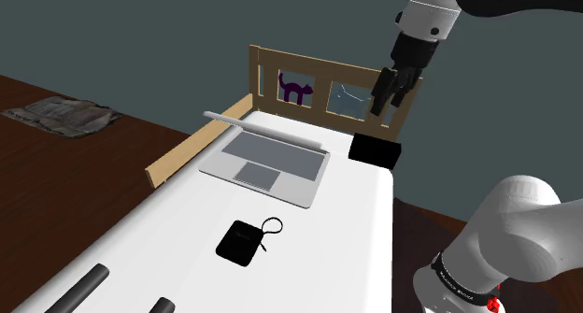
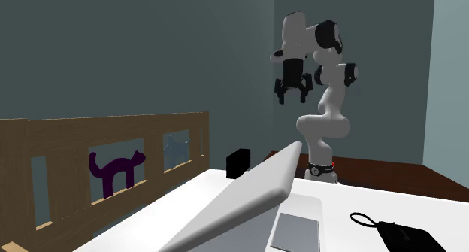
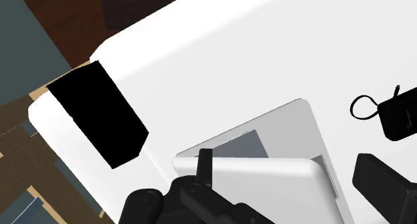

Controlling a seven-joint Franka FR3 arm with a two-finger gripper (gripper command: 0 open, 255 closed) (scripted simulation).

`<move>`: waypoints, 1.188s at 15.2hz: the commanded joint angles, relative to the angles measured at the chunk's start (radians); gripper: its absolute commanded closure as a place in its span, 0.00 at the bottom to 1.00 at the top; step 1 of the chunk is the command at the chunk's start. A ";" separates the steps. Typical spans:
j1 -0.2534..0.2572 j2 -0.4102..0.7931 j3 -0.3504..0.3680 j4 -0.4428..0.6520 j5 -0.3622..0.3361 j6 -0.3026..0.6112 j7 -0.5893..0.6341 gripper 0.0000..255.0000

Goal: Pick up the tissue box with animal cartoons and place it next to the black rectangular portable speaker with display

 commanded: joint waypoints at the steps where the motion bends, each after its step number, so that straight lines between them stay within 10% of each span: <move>1: 0.000 0.000 0.000 0.000 0.000 0.000 0.000 0.00; 18: -0.052 0.262 -0.326 -0.172 -0.193 0.392 -0.460 0.00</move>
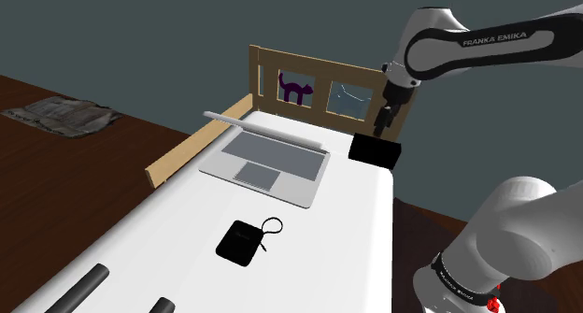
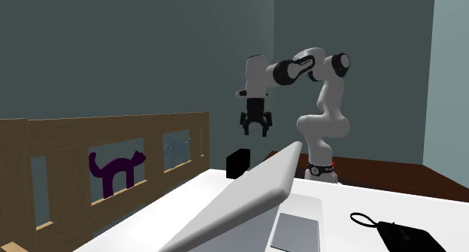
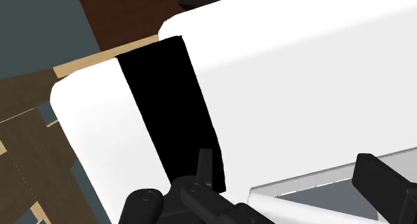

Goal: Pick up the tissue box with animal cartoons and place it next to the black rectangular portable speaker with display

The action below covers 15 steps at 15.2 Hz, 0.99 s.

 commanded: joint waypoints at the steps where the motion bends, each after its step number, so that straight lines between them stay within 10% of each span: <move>1: 0.000 0.065 -0.041 0.002 -0.012 0.060 -0.057 0.00; 15: 0.016 0.341 -0.176 -0.002 0.013 0.326 -0.251 0.00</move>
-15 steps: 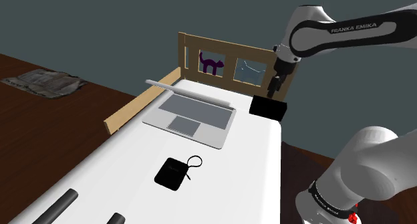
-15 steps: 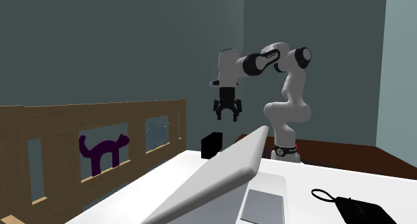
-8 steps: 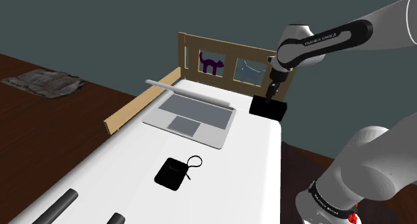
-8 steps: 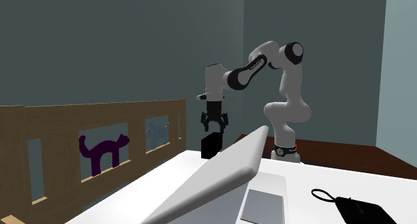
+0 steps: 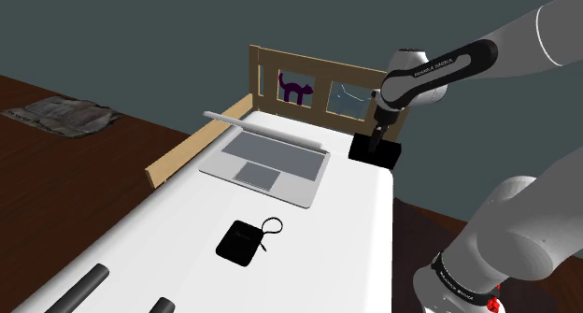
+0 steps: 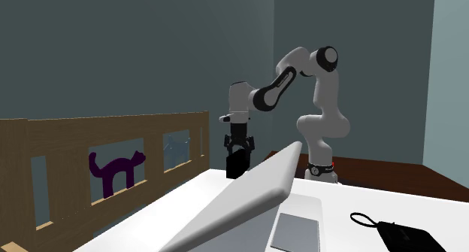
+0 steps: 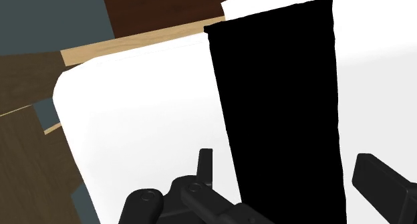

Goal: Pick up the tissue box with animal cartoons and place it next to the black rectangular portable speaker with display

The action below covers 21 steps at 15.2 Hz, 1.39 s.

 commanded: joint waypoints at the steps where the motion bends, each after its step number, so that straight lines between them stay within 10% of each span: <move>1: 0.001 0.008 -0.002 -0.005 0.002 0.012 -0.002 0.00; 8: 0.001 0.007 -0.002 -0.005 0.002 0.012 -0.002 0.00; 9: 0.001 0.007 -0.002 -0.005 0.002 0.012 -0.002 1.00; 21: -0.002 -0.022 0.006 0.014 -0.007 -0.034 0.007 1.00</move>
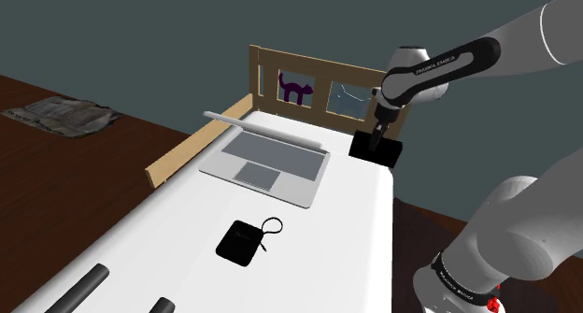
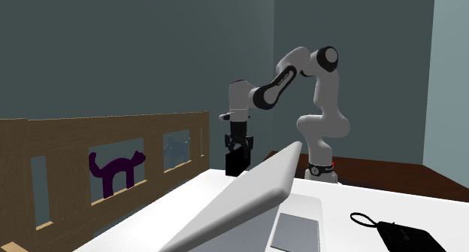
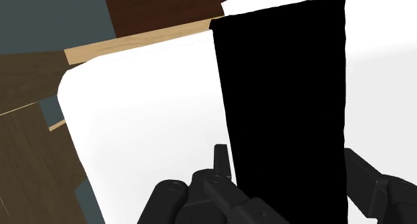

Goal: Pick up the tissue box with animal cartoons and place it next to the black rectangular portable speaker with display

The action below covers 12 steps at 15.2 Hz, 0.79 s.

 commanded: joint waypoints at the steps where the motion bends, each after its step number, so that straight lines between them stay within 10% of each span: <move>1: -0.002 -0.019 0.005 0.010 -0.006 -0.028 0.006 1.00; 12: -0.008 -0.100 0.033 0.097 -0.020 -0.194 0.023 1.00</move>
